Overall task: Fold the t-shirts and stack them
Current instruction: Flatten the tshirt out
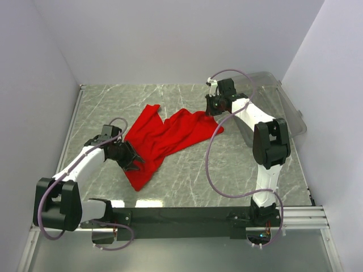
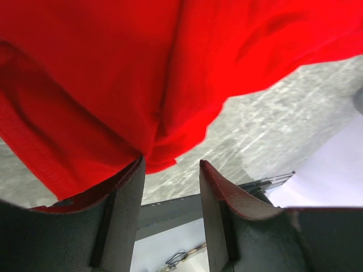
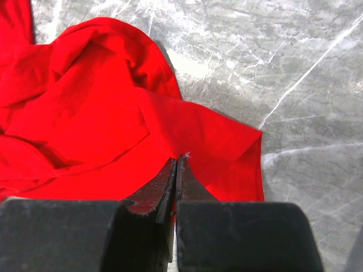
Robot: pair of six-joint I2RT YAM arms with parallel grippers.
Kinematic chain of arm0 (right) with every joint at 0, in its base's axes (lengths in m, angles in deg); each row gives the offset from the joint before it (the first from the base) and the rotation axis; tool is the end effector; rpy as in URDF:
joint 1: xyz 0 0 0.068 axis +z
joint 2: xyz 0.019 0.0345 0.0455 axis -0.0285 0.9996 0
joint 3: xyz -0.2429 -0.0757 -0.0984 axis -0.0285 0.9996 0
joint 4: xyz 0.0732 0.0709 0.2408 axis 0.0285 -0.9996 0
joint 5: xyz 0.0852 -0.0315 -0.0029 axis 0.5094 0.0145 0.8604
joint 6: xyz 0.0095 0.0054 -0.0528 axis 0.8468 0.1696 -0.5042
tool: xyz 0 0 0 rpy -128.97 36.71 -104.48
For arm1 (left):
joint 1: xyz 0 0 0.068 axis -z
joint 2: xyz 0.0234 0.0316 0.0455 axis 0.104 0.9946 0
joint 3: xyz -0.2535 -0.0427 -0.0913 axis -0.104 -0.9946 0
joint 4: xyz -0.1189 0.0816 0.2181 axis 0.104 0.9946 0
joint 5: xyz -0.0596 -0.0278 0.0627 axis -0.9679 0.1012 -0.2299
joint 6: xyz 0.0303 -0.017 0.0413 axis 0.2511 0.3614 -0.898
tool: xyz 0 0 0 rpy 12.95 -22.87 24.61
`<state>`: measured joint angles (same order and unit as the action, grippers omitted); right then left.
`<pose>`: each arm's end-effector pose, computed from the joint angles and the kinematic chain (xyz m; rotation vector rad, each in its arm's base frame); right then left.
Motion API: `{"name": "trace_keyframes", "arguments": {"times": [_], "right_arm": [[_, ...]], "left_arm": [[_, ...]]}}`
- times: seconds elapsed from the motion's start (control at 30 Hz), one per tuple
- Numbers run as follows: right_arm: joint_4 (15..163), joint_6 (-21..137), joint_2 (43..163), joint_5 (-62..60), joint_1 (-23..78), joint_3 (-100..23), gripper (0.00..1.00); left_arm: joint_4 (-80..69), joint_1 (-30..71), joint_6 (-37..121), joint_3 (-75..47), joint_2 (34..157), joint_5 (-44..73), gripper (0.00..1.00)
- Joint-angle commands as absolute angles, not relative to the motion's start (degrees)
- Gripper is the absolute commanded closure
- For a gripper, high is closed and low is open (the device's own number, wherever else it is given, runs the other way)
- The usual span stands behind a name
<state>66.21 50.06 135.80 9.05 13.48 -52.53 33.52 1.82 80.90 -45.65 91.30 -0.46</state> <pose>0.4293 0.1270 0.2285 -0.4790 2.3594 0.4790 0.2132 -0.0433 0.1919 -0.9357 2.7293 -0.7987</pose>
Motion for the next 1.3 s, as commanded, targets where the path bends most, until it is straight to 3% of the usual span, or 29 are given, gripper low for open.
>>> {"name": "trace_keyframes", "arguments": {"times": [0.0,0.33,0.53,0.73,0.87,0.97,1.13,1.23,1.27], "right_arm": [[67.6,50.4,133.3,9.2,13.0,-53.2,1.00],[67.9,50.6,133.1,9.1,13.1,-52.3,1.00],[67.8,50.2,132.9,9.2,13.1,-52.2,1.00],[67.9,50.2,132.4,9.0,13.0,-51.4,1.00],[67.7,49.5,131.6,9.4,13.1,-51.5,1.00],[67.0,47.6,131.1,9.2,13.0,-53.1,1.00],[62.9,45.6,135.3,9.8,12.8,-64.9,1.00],[58.6,46.3,142.7,9.6,12.7,-79.9,1.00],[57.2,46.9,145.3,9.0,12.7,-91.0,1.00]], "left_arm": [[34.4,2.8,79.9,-44.8,92.6,2.1,0.51],[35.4,4.8,79.3,-43.2,95.2,6.4,0.52],[32.1,4.8,79.6,-42.1,98.3,7.7,0.60],[30.2,5.0,79.3,-41.2,99.9,7.2,0.78],[30.6,5.0,79.3,-39.0,98.1,7.3,0.98],[32.0,3.5,78.5,-34.5,97.6,8.3,1.00],[29.3,-4.6,77.4,-25.2,100.8,5.8,1.00],[26.3,-9.4,77.5,-14.5,107.7,4.0,1.00],[25.2,-10.3,77.7,-6.8,112.3,3.3,1.00]]}}
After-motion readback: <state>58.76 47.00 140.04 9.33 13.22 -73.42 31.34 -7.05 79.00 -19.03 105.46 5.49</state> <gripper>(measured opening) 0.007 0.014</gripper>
